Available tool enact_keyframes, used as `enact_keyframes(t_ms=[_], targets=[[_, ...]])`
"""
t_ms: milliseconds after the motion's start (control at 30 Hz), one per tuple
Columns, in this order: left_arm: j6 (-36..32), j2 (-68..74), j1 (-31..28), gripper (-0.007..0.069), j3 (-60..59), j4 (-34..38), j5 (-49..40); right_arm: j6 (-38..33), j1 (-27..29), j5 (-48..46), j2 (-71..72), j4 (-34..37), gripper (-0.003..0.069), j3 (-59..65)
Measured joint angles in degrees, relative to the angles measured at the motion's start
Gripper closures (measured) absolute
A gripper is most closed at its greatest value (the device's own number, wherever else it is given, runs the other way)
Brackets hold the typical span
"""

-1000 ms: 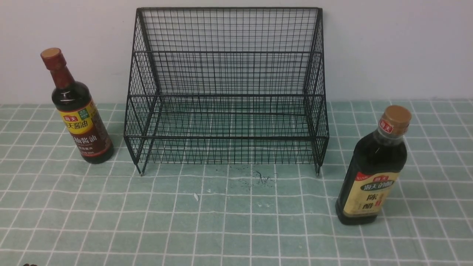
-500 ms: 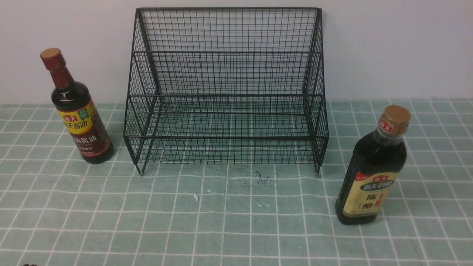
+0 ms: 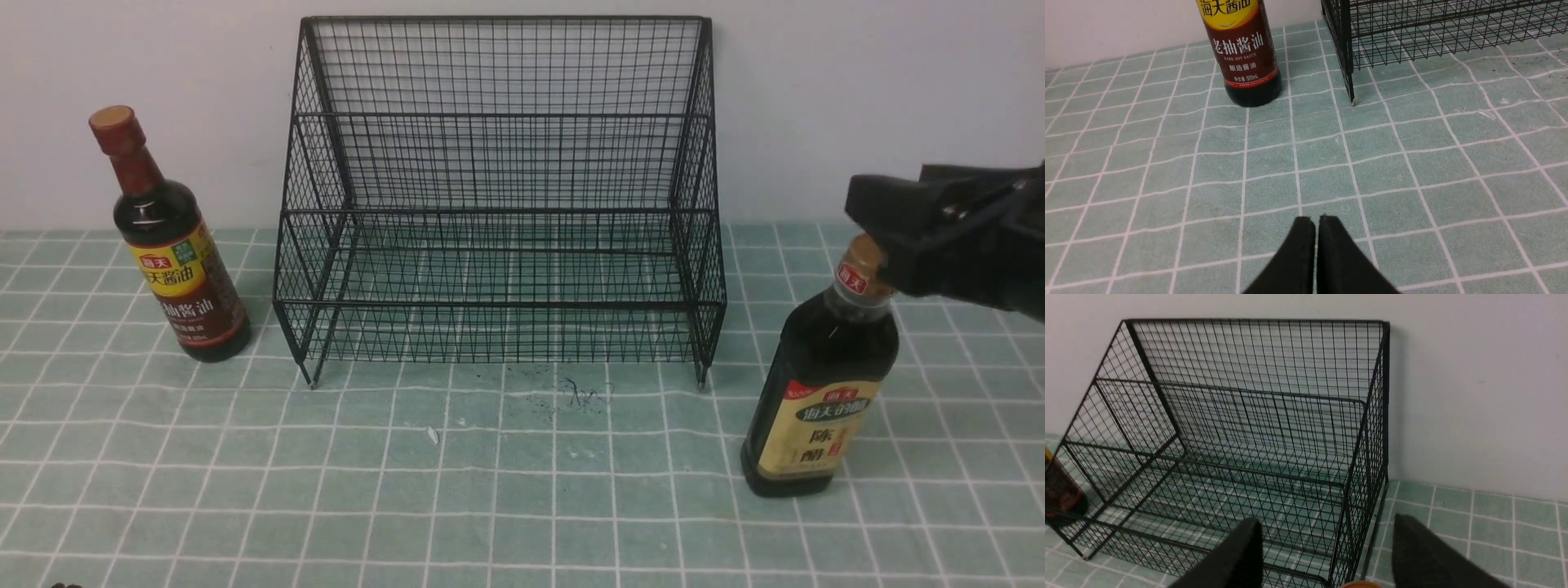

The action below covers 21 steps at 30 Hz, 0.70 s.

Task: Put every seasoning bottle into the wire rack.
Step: Use the right arm to grab the condiment bottle closest to it

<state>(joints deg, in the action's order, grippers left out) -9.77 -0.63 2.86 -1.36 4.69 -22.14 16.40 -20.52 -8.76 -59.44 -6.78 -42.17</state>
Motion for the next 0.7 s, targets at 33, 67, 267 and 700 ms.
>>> enact_keyframes(t_ms=[33, 67, 267, 700], targets=[[0.00, 0.00, 0.00, 0.0631, 0.00, 0.00, 0.00, -0.15, 0.00, 0.00, -1.56, -0.06, 0.0190, 0.00], [0.00, 0.00, 0.00, 0.0631, 0.00, 0.00, 0.00, -0.42, 0.00, 0.00, -2.54, -0.30, 0.0161, -0.06], [0.00, 0.00, 0.00, 0.0631, 0.00, 0.00, 0.00, -0.79, 0.00, -0.19, -8.29, -1.43, 0.0112, -0.24], [0.00, 0.00, 0.00, 0.0631, 0.00, 0.00, 0.00, -2.50, 0.00, -6.10, -9.46, -4.47, 0.0345, -1.46]])
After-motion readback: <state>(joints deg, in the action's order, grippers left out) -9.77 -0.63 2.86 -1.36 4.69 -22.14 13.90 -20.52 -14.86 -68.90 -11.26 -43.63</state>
